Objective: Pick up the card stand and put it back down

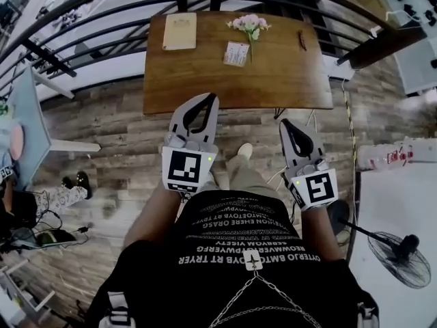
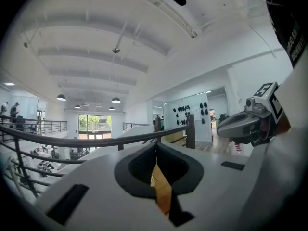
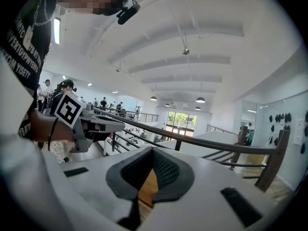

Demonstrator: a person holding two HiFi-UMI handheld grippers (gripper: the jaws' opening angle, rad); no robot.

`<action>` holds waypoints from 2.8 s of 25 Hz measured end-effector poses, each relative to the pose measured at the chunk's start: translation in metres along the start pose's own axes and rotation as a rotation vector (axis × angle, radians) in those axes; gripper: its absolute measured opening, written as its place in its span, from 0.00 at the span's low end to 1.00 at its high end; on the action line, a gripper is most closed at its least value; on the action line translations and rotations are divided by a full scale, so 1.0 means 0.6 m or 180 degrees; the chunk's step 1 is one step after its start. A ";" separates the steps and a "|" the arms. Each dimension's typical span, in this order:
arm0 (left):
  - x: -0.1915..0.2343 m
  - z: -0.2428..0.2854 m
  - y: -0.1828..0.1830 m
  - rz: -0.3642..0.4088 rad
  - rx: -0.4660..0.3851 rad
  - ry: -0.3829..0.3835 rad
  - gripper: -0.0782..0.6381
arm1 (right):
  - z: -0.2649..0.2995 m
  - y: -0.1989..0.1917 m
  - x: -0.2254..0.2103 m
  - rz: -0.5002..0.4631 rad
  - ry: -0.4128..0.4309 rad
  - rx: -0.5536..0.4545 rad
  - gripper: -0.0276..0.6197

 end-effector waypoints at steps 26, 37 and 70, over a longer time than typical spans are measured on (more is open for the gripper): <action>0.050 0.240 0.039 0.0068 0.0123 0.0318 0.15 | 0.208 -0.053 -0.223 0.0114 0.0320 -0.0115 0.05; 0.049 0.296 0.053 0.0231 -0.0117 0.0677 0.15 | 0.247 -0.056 -0.306 0.0052 0.0447 -0.0233 0.05; 0.114 0.420 0.046 0.0113 0.0222 0.0824 0.15 | 0.435 -0.330 -0.357 0.0468 0.0932 0.0753 0.05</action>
Point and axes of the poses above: the fingertips, and each gripper's own axes: z forward along the fingers, x to its left, y out of its top, the point moved 10 cm from there along -z, backward along the fingers, and after that the axes turned 10 degrees about -z, right-handed, at the moved point
